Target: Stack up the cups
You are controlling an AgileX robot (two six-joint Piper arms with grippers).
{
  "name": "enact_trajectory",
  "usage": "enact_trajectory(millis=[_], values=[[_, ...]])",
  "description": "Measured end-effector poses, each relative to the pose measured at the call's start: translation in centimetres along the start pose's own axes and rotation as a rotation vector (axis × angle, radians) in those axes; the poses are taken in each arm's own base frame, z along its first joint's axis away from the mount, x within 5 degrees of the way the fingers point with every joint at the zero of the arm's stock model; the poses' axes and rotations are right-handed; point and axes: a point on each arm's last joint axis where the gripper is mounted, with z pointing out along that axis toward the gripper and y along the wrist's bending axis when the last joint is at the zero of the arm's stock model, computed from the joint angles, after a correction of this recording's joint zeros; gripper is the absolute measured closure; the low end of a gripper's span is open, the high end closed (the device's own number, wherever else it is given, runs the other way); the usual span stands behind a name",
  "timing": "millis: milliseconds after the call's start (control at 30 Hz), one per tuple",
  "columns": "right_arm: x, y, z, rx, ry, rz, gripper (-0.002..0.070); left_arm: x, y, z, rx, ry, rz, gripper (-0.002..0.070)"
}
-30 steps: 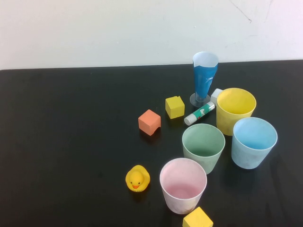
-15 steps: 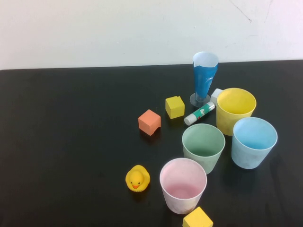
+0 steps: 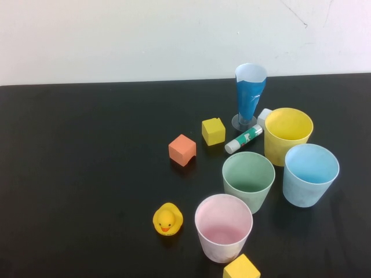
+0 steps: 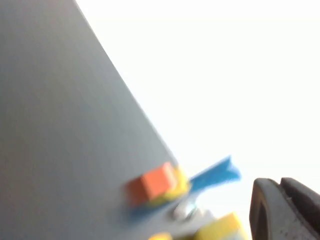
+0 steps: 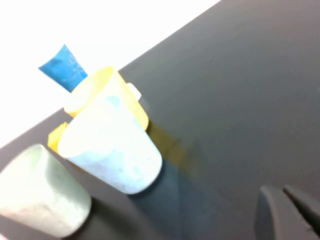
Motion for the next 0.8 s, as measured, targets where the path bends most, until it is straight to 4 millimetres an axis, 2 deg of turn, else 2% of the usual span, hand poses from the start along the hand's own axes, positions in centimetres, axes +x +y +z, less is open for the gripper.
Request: enact_trajectory(millis=[133,300,367,500,600,700,800], values=[[0.2,0.0,0.0,0.005,0.023,-0.021,0.0679,1.0,-0.5,-0.1,0.024,0.122,0.329,0.0677],[0.3,-0.1,0.0,0.008,0.038,-0.026,0.0679,0.1,-4.9,0.5,-0.048,0.329,0.746,0.0677],[0.3,-0.1,0.0,0.008,0.038,-0.028,0.0679,-0.6,-6.6,1.1,-0.095,0.425,0.855,0.0677],[0.3,-0.1,0.0,0.008,0.038,-0.046,0.0679,-2.1,-10.7,3.0,-0.14,0.638,0.985,0.0677],[0.4,-0.1,0.0,0.008,0.04,-0.055,0.0679,-2.7,-14.0,4.4,-0.1,0.798,1.071,0.0677],[0.4,-0.1,0.0,0.008,0.04,-0.064,0.0679,-3.0,-15.6,6.2,-0.084,0.916,1.142,0.0677],[0.4,-0.1,0.0,0.007,0.04,-0.074,0.0679,-3.2,-15.7,8.8,-0.123,1.011,1.211,0.0677]])
